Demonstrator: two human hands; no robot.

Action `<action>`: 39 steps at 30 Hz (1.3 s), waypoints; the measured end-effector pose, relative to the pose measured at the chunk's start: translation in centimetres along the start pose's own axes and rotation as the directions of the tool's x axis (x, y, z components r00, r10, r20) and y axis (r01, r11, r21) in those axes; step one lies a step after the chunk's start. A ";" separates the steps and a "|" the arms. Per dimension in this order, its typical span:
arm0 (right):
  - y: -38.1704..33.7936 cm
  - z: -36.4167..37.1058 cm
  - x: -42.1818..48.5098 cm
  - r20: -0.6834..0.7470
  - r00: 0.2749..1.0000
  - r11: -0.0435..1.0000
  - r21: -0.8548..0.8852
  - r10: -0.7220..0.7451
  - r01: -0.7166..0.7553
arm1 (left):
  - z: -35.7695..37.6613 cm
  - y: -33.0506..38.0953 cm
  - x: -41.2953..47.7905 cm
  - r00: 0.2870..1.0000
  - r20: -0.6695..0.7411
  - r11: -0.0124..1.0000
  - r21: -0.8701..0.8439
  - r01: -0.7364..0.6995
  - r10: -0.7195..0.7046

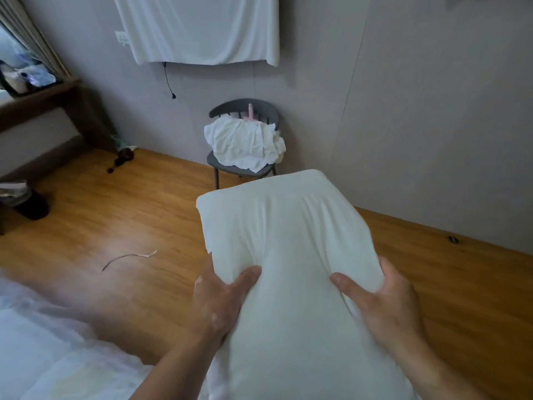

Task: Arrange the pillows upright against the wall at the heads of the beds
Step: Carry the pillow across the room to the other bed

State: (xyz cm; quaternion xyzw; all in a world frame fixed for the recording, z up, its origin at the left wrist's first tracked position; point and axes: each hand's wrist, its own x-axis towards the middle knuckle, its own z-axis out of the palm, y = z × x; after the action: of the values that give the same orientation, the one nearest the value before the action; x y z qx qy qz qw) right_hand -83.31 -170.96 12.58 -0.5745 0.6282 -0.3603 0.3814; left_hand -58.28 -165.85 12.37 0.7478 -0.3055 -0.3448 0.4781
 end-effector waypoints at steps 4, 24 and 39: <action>-2.4 3.8 9.4 0.114 0.992 0.999 -0.009 -0.051 0.053 | 1.0 1.9 7.0 0.992 -0.123 0.998 -0.046 0.033 -0.038; -18.7 36.3 32.2 0.680 0.680 0.945 0.058 -0.273 0.321 | -12.7 1.5 29.2 0.705 -0.646 0.950 -0.281 0.138 -0.294; -36.8 68.7 32.8 0.792 0.520 0.921 0.130 -0.320 0.368 | -39.7 -1.9 48.6 0.558 -0.750 0.930 -0.344 0.130 -0.356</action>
State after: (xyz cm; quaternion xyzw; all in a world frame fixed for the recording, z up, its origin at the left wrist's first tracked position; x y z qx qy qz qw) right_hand -7.15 -207.61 12.35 -0.7964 0.2726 -0.1147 0.5275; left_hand 2.01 -183.41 11.87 0.7906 0.0953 -0.0700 0.6008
